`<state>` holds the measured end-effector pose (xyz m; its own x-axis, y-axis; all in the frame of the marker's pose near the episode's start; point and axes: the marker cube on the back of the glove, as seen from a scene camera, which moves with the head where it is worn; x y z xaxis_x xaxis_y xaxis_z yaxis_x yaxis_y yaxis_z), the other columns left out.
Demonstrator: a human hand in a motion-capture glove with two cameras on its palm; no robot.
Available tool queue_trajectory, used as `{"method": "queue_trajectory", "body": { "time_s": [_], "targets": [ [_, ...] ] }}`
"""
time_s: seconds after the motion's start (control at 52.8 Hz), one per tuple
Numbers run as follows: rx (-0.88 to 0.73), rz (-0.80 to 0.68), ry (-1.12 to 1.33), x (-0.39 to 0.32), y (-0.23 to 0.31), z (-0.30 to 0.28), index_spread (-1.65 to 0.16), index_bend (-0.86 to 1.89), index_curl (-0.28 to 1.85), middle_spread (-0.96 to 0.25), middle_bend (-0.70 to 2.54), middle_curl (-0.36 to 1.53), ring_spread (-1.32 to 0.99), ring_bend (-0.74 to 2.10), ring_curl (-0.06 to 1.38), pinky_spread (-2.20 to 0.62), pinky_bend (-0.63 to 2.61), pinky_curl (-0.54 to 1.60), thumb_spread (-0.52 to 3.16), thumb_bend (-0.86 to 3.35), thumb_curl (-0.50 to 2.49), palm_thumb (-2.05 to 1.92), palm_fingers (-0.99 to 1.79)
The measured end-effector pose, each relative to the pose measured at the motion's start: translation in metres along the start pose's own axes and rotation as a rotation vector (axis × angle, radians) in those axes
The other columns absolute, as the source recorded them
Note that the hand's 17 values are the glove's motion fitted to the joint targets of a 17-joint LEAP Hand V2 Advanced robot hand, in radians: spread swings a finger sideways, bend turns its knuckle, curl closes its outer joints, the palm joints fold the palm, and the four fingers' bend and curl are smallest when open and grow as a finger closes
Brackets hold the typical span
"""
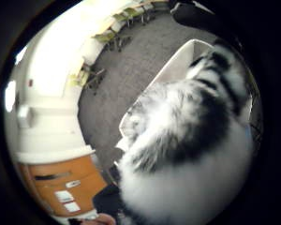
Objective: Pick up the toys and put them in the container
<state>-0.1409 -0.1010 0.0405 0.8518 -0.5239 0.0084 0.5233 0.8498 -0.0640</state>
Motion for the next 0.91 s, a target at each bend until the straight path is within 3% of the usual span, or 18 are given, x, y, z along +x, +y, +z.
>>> {"method": "queue_trajectory", "body": {
  "time_s": [0.114,0.189,0.246,0.322,0.455,0.53,0.663,0.739,0.833,0.909],
  "targets": [
    [0.017,0.009,-0.048,-0.066,-0.007,0.003,-0.39,0.11,0.74,-0.17,0.35,0.44,-0.21,0.53,0.28,-0.05,1.0,0.39,0.94,-0.14,0.6,-0.15,-0.11],
    [0.052,0.064,-0.07,-0.071,-0.003,0.0,-0.4,0.13,0.69,-0.15,0.3,0.42,-0.19,0.5,0.26,-0.02,0.97,0.38,0.92,-0.13,0.53,-0.14,-0.11],
    [0.06,0.134,0.023,-0.054,0.003,-0.001,-0.39,0.14,0.67,-0.14,0.27,0.41,-0.18,0.45,0.25,0.0,0.93,0.36,0.9,-0.12,0.49,-0.15,-0.15],
    [0.066,0.003,-0.002,-0.035,0.02,-0.008,-0.38,0.14,0.63,-0.14,0.22,0.4,-0.19,0.38,0.24,0.01,0.88,0.35,0.89,-0.12,0.44,-0.14,-0.18],
    [0.089,0.006,-0.024,-0.002,0.046,-0.019,-0.36,0.1,0.55,-0.13,0.18,0.39,-0.18,0.3,0.23,0.02,0.83,0.33,0.88,-0.11,0.38,-0.14,-0.18],
    [0.089,0.134,0.071,0.033,0.066,-0.024,-0.36,0.1,0.51,-0.13,0.17,0.38,-0.18,0.27,0.23,0.02,0.81,0.33,0.87,-0.11,0.35,-0.13,-0.17],
    [0.135,0.214,0.14,0.086,0.117,-0.035,-0.35,0.11,0.45,-0.12,0.16,0.37,-0.17,0.23,0.23,0.02,0.78,0.32,0.87,-0.1,0.31,-0.13,-0.16],
    [0.156,0.093,0.047,0.117,0.164,-0.043,-0.36,0.21,0.46,-0.12,0.14,0.35,-0.17,0.19,0.23,0.02,0.74,0.31,0.87,-0.1,0.29,-0.12,-0.1],
    [0.159,0.327,0.168,0.167,0.197,-0.039,-0.37,0.2,0.46,-0.13,0.17,0.35,-0.18,0.18,0.23,0.02,0.7,0.31,0.88,-0.1,0.27,-0.12,-0.07],
    [0.152,0.402,0.173,0.205,0.233,-0.031,-0.37,0.18,0.45,-0.13,0.17,0.35,-0.19,0.18,0.23,0.02,0.7,0.31,0.87,-0.1,0.26,-0.13,-0.06]
  ]
}}
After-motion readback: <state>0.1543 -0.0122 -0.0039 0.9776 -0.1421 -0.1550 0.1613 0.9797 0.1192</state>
